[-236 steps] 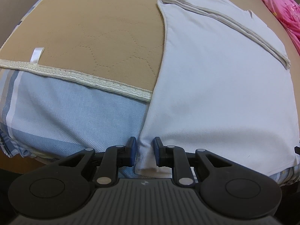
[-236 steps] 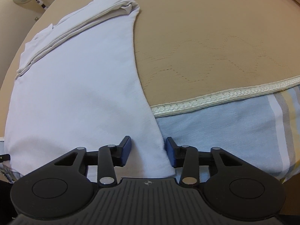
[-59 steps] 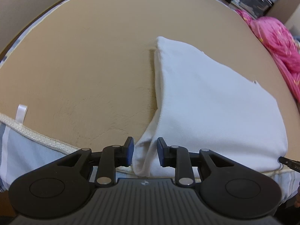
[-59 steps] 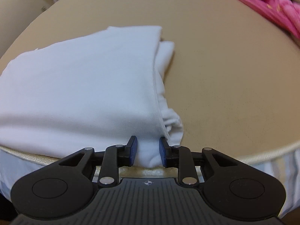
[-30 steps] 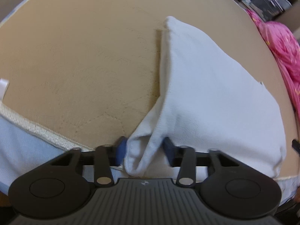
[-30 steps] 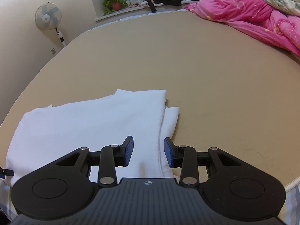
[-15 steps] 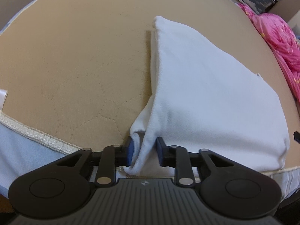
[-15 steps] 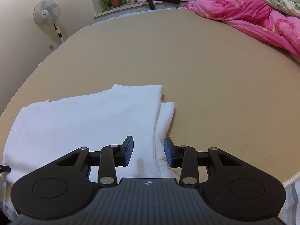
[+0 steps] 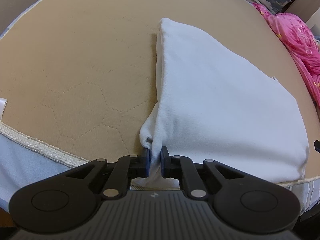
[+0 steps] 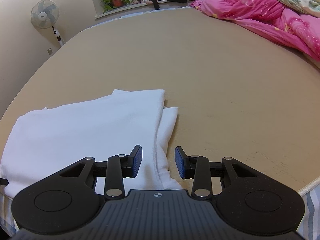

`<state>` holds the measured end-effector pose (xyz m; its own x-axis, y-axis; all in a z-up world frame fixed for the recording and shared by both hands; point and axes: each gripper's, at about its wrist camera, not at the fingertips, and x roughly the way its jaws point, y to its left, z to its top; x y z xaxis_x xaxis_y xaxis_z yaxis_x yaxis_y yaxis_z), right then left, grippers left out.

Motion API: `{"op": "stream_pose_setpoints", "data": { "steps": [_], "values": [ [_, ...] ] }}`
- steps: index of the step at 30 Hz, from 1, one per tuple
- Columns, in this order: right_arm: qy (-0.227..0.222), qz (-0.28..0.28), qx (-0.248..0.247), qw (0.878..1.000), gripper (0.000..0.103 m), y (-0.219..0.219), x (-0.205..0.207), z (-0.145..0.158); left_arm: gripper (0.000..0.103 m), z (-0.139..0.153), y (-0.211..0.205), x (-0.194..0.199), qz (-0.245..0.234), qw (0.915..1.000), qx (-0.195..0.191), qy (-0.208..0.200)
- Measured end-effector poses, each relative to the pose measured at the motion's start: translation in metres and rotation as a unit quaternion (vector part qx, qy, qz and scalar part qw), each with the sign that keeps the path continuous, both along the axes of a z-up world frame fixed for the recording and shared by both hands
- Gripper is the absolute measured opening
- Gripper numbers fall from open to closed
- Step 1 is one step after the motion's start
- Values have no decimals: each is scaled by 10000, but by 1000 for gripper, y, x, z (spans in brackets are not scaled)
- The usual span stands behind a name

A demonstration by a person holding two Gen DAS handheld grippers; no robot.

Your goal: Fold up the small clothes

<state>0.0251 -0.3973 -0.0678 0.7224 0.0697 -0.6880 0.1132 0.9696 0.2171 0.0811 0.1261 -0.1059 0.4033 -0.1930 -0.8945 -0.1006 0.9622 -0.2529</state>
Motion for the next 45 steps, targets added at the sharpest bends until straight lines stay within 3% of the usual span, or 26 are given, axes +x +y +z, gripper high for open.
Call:
{"op": "stream_pose_setpoints", "data": {
  "steps": [9,12,15,20,24,28,29,31,34,38,40,43,45],
  "values": [
    [-41,-322,63,9995,38,-9,0,5,8,9,0,-5,-5,9997,132,-195],
    [-98,-677,284,9973,38,-22,-1,9,7,29,-16,-8,-91,9980,465,-421],
    [-178,-940,504,9941,38,-35,-1,12,7,65,-43,-8,-191,9949,559,-817],
    [-371,-1109,703,9906,38,-51,-2,16,6,134,-146,-6,-868,9819,522,-1599],
    [-413,-1261,839,9876,38,-66,-3,16,6,159,-251,-13,-1617,9680,195,-1909],
    [-477,-1439,915,9842,38,-81,-7,15,12,140,-357,-29,-2554,9495,-88,-1819],
    [-477,-1472,937,9835,38,-85,-7,15,22,129,-377,-29,-2824,9451,-185,-1635],
    [-445,-1518,1008,9822,38,-93,-8,12,22,107,-403,-32,-3243,9384,-266,-1161],
    [-369,-1526,1212,9801,38,-102,-8,5,22,105,-380,-30,-3080,9412,-326,-1350],
    [-239,-1116,1527,9817,39,-102,-1,-2,22,101,-302,-15,-2463,9581,-388,-1412],
    [-85,-762,1782,9810,39,-94,7,-7,22,91,-277,-13,-2349,9621,-318,-1346],
    [315,-203,1835,9823,39,-74,22,-17,22,53,-262,-12,-2470,9639,-329,-935],
    [775,-36,1473,9860,38,-59,30,-27,8,16,-267,-15,-2513,9665,186,-496]
  ]
}}
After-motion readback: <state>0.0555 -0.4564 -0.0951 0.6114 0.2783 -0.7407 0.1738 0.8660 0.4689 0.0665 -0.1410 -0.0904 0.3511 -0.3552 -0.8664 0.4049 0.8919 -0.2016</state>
